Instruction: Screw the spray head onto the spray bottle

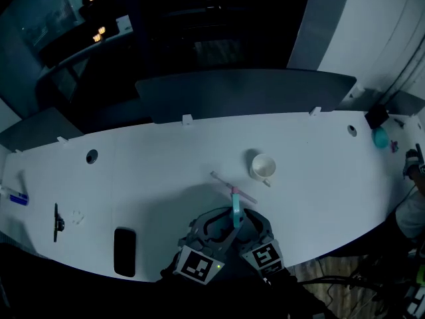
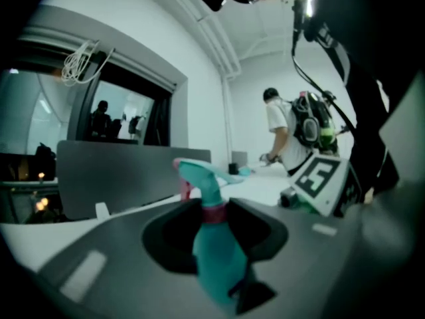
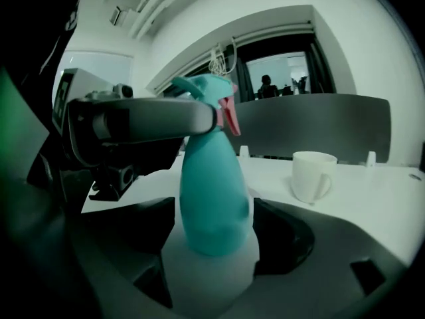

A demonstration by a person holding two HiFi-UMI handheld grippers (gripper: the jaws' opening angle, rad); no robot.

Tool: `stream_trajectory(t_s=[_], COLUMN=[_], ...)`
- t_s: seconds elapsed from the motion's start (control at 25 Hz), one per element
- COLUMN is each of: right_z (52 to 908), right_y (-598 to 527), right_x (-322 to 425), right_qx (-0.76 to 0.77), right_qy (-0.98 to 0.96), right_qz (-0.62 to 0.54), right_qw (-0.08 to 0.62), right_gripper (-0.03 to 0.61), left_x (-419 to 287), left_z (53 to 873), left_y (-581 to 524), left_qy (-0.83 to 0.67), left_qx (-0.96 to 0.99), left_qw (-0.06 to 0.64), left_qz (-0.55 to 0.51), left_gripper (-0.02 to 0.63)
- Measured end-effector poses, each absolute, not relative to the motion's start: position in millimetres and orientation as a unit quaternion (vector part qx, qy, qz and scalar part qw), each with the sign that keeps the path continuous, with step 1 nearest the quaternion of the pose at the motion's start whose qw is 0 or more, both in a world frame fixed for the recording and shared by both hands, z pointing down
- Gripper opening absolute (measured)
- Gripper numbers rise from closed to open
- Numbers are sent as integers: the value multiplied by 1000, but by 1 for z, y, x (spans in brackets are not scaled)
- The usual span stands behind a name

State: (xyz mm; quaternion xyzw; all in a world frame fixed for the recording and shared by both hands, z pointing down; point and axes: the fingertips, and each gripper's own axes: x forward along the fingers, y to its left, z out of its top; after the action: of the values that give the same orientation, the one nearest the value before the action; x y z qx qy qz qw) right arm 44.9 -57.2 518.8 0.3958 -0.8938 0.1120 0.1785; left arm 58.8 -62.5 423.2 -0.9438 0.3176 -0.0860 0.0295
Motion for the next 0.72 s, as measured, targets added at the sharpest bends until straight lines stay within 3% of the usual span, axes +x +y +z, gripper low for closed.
stream_trajectory(t_s=[0.12,0.56,0.72], right_z=[520,528,527], right_y=[-58,-41,-44], right_x=[42,34,31], right_qx=[375,88,98], right_qy=[-902,-974,-972], right_qz=[99,30,42], right_qw=[188,207,211], right_gripper=[339,337,339], left_x=[59,51,48], left_z=[423,431,426], left_y=[-62,-42,-45], left_qy=[322,135,147], left_qx=[-943,-986,-984], left_qw=[24,8,17], left_qz=[-81,-92,-97], left_gripper=[133,133,133])
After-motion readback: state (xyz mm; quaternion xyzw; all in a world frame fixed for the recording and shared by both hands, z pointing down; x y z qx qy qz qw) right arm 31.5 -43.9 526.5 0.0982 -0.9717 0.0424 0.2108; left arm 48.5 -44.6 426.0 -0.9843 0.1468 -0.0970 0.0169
